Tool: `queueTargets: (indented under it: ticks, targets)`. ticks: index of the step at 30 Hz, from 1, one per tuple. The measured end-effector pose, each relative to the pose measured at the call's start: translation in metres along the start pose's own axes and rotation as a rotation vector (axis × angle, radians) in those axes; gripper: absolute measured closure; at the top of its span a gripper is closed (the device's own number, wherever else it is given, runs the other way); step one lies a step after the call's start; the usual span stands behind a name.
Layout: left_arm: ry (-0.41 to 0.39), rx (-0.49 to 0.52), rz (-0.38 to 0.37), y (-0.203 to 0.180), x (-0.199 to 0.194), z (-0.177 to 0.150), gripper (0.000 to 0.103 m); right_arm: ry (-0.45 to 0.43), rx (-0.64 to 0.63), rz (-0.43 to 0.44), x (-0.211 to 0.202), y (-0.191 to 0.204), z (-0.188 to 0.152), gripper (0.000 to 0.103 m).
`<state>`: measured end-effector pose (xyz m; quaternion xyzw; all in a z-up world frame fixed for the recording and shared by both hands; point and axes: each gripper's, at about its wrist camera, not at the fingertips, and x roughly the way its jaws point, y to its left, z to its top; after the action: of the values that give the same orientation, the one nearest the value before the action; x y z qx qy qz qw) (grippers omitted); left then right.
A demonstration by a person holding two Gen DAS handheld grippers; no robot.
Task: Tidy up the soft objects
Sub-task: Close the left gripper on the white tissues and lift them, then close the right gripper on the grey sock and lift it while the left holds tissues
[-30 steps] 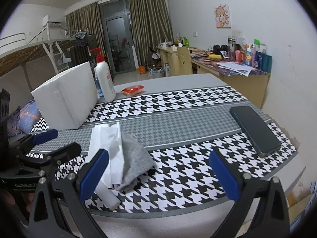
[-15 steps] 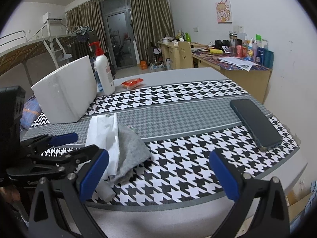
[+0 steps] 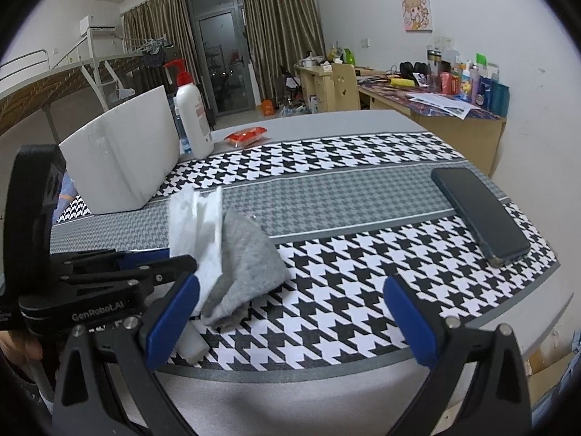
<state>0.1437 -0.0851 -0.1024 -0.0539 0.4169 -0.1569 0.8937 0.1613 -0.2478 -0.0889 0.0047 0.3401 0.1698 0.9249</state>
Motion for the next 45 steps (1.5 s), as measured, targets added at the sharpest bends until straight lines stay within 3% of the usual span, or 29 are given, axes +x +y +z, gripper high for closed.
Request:
queueTargets:
  ticks: [3, 18, 23, 30, 37, 41, 45]
  targets:
    - [-0.007, -0.003, 0.000, 0.002, -0.004, 0.000, 0.095, 0.008, 0.002, 0.006, 0.004, 0.000, -0.001, 0.001]
    - [-0.126, 0.014, 0.016, 0.004, -0.047, 0.008, 0.095, 0.038, -0.003, 0.045, 0.021, 0.003, 0.004, 0.001]
    - [-0.157, 0.005, 0.030, 0.010, -0.059, 0.010, 0.095, 0.047, -0.029, 0.064, 0.027, 0.011, 0.006, 0.005]
    - [-0.175, -0.005, 0.055, 0.016, -0.066, 0.008, 0.095, 0.092, -0.041, 0.080, 0.041, 0.016, 0.008, 0.021]
    - [-0.175, -0.029, 0.075, 0.024, -0.067, 0.005, 0.095, 0.148, -0.043, 0.092, 0.053, 0.016, 0.004, 0.050]
    - [-0.177, -0.037, 0.074, 0.025, -0.068, 0.003, 0.095, 0.147, -0.051, 0.075, 0.051, 0.018, 0.003, 0.062]
    - [-0.175, -0.038, 0.071, 0.025, -0.069, 0.001, 0.095, 0.142, -0.063, 0.056, 0.047, 0.021, 0.002, 0.082]
